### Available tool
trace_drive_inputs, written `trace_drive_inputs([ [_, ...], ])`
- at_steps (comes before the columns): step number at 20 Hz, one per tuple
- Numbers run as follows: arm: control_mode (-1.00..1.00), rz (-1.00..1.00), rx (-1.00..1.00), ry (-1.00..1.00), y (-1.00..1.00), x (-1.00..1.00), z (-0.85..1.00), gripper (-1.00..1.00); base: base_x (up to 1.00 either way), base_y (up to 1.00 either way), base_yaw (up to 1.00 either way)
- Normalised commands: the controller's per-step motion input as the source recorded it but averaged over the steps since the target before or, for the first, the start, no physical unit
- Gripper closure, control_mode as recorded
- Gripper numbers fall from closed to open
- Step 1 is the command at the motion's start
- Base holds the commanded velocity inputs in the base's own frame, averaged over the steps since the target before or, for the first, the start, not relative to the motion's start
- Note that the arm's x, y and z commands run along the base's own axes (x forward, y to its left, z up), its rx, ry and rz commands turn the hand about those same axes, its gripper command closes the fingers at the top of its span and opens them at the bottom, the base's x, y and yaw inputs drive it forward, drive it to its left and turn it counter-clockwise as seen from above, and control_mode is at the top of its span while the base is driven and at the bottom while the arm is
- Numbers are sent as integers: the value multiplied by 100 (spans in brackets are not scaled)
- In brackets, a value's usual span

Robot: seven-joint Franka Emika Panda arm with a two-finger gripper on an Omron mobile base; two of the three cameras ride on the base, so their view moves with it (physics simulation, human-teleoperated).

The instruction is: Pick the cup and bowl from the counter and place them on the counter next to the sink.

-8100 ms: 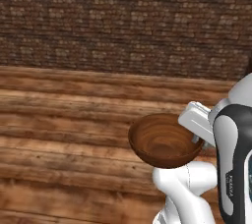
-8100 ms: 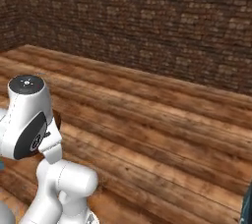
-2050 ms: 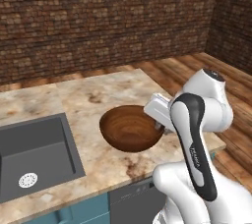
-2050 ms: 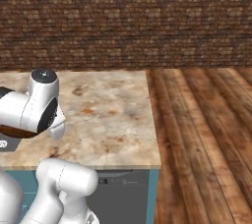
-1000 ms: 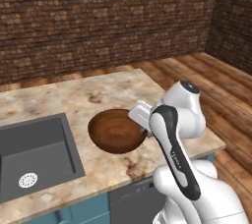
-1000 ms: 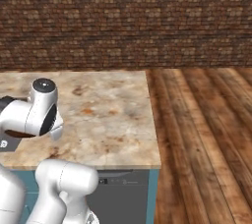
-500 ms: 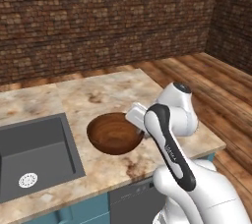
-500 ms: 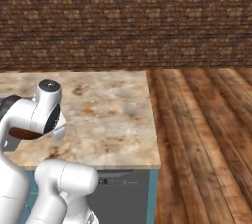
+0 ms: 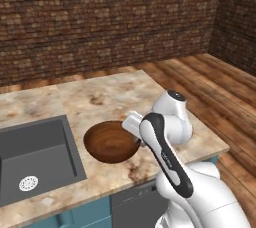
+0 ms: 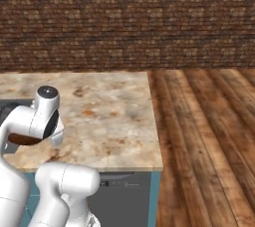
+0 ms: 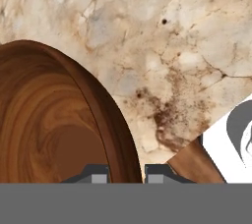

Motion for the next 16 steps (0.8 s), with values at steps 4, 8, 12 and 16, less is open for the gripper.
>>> trace_drive_inputs([
  [4,-100,0,0,0,12,2,-31,100,0,0,0],
  [8,-100,0,0,0,7,8,-25,100,0,0,0],
  [12,-100,0,0,0,4,13,-27,100,0,0,0],
  [16,-100,0,0,0,3,17,-20,100,0,0,0],
])
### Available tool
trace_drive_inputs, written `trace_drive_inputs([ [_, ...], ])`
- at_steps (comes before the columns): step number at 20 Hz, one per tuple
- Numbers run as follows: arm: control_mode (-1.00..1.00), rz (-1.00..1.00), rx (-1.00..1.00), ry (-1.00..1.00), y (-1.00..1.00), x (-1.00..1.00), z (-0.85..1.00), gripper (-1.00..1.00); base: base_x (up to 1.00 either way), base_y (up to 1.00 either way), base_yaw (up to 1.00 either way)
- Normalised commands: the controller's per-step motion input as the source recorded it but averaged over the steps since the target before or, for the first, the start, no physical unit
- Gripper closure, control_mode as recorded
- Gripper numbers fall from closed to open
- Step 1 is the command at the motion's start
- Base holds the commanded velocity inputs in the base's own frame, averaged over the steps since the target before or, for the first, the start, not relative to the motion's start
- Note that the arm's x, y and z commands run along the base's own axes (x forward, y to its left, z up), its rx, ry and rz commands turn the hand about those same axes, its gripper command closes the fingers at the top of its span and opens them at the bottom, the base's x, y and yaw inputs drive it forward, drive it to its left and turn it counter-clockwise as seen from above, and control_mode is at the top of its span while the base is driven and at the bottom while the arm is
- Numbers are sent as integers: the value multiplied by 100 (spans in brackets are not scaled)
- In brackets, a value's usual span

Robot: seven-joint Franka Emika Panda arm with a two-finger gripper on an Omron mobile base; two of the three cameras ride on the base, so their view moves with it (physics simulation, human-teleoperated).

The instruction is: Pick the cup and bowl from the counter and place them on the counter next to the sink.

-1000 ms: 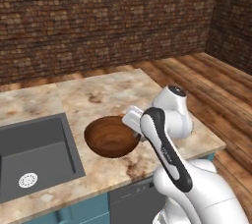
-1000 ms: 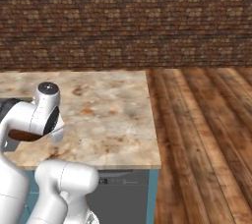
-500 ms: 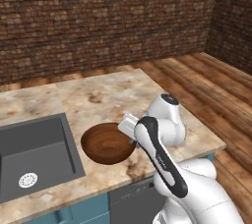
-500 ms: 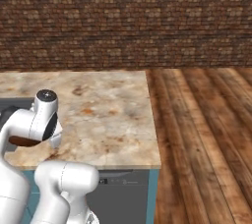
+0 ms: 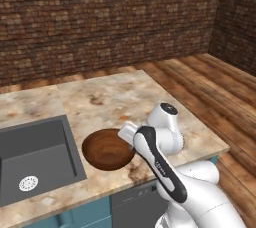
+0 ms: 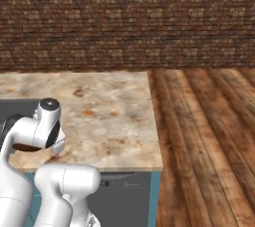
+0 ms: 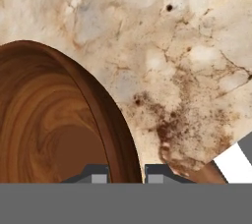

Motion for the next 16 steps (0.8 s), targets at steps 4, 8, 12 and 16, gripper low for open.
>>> trace_drive_inputs([
  [4,-100,0,0,0,4,14,-16,100,0,0,0],
  [8,-100,0,0,0,4,16,-19,100,0,0,0],
  [12,-100,0,0,0,4,12,-15,100,0,0,0],
  [16,-100,0,0,0,1,10,-19,100,0,0,0],
])
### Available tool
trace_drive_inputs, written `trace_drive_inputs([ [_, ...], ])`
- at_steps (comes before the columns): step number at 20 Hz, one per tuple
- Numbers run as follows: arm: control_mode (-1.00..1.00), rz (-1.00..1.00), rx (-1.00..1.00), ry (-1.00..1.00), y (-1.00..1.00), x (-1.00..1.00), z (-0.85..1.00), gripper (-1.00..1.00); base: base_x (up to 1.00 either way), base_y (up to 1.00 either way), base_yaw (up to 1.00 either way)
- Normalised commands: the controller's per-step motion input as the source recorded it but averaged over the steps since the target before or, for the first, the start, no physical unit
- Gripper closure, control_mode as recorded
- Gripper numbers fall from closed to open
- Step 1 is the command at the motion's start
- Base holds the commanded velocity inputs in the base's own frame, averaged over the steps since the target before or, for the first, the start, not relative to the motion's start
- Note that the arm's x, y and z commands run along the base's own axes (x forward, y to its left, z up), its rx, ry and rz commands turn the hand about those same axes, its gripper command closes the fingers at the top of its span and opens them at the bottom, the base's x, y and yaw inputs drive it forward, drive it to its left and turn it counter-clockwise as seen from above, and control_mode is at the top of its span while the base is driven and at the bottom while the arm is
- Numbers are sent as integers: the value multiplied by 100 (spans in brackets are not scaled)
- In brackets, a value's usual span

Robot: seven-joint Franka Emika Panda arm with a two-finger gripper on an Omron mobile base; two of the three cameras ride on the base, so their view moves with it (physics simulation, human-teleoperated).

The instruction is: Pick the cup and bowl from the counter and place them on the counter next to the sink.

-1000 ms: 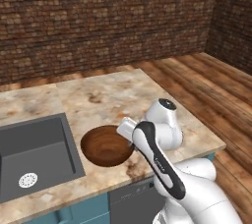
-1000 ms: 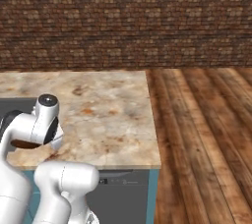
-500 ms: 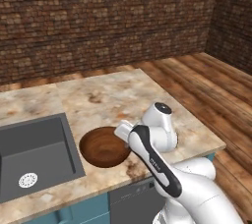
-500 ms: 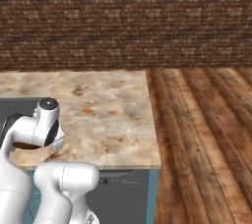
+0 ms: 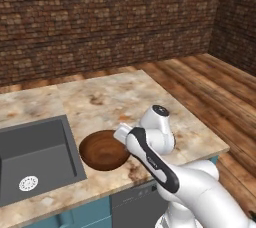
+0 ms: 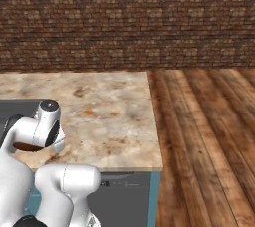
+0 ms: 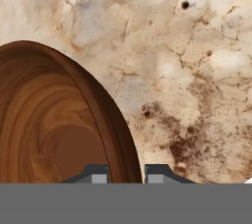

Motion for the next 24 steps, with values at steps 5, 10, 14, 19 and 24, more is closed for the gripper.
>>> trace_drive_inputs([
  [5,-100,0,0,0,2,10,-23,100,0,0,0],
  [10,-100,0,0,0,4,11,-25,100,0,0,0],
  [14,-100,0,0,0,4,12,-25,100,0,0,0],
  [19,-100,0,0,0,1,0,-2,100,0,0,0],
  [24,-100,0,0,0,0,0,0,-100,0,0,0],
])
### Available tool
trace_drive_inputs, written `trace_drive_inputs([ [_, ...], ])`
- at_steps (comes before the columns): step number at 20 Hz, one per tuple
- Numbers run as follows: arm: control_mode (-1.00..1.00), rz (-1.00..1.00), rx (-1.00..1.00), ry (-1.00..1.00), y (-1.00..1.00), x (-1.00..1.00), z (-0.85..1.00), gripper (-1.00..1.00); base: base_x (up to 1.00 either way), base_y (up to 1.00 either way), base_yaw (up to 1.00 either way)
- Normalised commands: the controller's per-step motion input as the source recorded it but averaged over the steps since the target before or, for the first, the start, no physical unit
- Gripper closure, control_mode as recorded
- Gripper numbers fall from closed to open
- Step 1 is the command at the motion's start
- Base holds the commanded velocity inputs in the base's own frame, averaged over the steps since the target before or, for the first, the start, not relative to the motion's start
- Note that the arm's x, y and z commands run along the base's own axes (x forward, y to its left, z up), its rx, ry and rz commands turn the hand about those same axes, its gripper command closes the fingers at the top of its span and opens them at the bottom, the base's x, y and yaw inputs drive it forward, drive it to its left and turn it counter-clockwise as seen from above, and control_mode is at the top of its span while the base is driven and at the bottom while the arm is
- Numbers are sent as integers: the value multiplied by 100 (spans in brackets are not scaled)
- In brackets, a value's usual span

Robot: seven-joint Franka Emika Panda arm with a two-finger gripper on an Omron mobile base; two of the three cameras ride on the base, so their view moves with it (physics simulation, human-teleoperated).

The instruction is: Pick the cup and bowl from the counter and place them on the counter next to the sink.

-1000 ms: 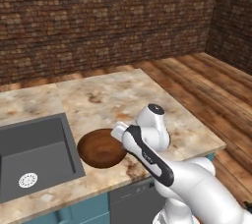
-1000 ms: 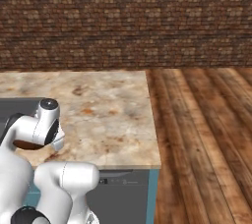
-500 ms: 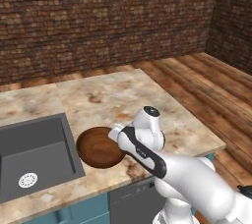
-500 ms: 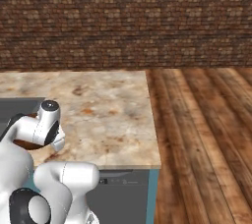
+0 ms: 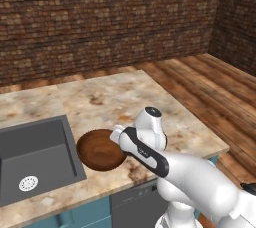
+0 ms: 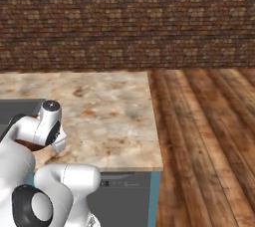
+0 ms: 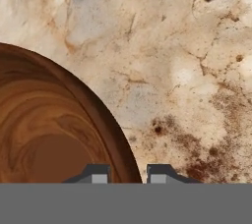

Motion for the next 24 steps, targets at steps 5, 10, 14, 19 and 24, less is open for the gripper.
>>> trace_drive_inputs([
  [5,-100,0,0,0,0,0,0,-100,0,0,0],
  [10,-100,0,0,0,-2,-24,1,-100,0,0,0],
  [14,-100,0,0,0,-15,-34,9,-100,0,0,0],
  [19,-100,-1,0,0,-16,-35,10,-100,0,0,0],
  [24,-100,0,0,0,-5,-36,25,-100,0,0,0],
])
